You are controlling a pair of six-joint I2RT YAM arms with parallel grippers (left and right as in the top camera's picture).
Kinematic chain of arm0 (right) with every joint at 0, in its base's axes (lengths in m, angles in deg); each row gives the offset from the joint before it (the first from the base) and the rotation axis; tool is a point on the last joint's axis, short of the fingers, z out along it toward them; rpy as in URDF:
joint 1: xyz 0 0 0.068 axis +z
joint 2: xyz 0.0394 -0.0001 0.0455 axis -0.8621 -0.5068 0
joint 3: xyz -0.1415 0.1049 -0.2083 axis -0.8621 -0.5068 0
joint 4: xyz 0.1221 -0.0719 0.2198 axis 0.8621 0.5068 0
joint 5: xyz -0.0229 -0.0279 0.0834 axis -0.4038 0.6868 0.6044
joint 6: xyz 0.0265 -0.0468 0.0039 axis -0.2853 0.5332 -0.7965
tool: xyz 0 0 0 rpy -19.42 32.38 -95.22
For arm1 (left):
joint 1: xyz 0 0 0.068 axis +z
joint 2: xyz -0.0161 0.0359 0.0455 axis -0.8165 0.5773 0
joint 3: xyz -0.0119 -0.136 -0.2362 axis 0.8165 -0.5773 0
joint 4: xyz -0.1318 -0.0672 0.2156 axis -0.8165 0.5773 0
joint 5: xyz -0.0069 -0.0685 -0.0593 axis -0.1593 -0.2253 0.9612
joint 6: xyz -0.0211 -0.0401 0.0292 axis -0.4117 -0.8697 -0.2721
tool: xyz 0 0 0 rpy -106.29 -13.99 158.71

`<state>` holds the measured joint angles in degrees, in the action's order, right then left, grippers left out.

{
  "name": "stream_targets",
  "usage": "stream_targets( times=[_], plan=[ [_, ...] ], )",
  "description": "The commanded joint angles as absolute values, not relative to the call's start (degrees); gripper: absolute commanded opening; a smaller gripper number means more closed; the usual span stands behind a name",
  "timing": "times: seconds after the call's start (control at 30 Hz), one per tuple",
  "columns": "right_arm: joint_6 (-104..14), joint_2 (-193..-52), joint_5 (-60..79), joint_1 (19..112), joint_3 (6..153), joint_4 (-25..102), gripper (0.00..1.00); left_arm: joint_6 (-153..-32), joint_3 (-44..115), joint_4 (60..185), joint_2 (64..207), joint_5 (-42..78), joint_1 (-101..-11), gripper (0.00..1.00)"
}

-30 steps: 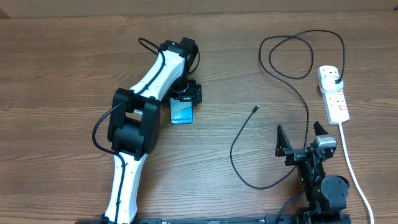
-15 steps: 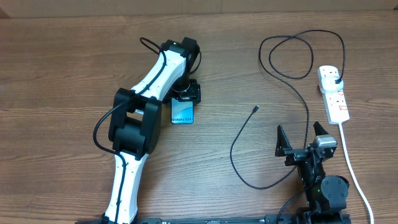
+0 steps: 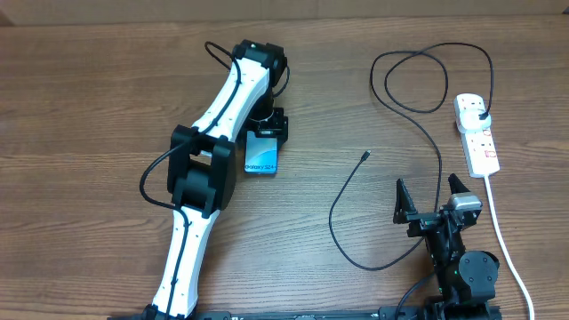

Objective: Plug charger to phone and switch on socket

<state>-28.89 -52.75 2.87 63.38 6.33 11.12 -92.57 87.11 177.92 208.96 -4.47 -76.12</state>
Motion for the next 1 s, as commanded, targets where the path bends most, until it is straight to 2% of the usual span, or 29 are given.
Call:
stream_targets(
  times=[0.0,0.17,0.2,0.27,0.4,0.57,0.7,0.9,0.97],
  plan=[
    [-29.1,-52.4,2.7,63.4,5.8,10.8,1.0,-85.6,90.9,180.7,209.1,7.6,-75.2,0.76],
    [-29.1,-52.4,2.7,63.4,5.8,10.8,1.0,-75.9,91.1,185.4,209.1,26.4,-72.7,0.75],
    [-29.1,-52.4,2.7,63.4,5.8,10.8,1.0,-75.5,91.1,185.4,209.1,28.9,-71.9,0.71],
    [-29.1,-52.4,2.7,63.4,5.8,10.8,1.0,-75.4,91.1,185.4,209.1,33.5,-70.4,0.7],
    [-29.1,-52.4,2.7,63.4,5.8,10.8,1.0,-75.5,91.1,185.4,209.1,42.0,-67.9,0.73],
    [-29.1,-52.4,2.7,63.4,5.8,10.8,1.0,-75.5,91.1,185.4,209.1,59.0,-63.2,0.73],
    [-29.1,-52.4,2.7,63.4,5.8,10.8,1.0,-77.0,91.1,185.4,209.1,66.7,-60.9,0.73],
    [-29.1,-52.4,2.8,63.4,5.8,10.3,1.0,-77.8,91.1,185.4,209.1,71.9,-60.1,0.74],
    [-33.0,-52.4,9.6,63.4,5.8,9.2,1.0,-79.2,91.1,185.4,209.1,74.5,-60.1,0.74]
  ],
)
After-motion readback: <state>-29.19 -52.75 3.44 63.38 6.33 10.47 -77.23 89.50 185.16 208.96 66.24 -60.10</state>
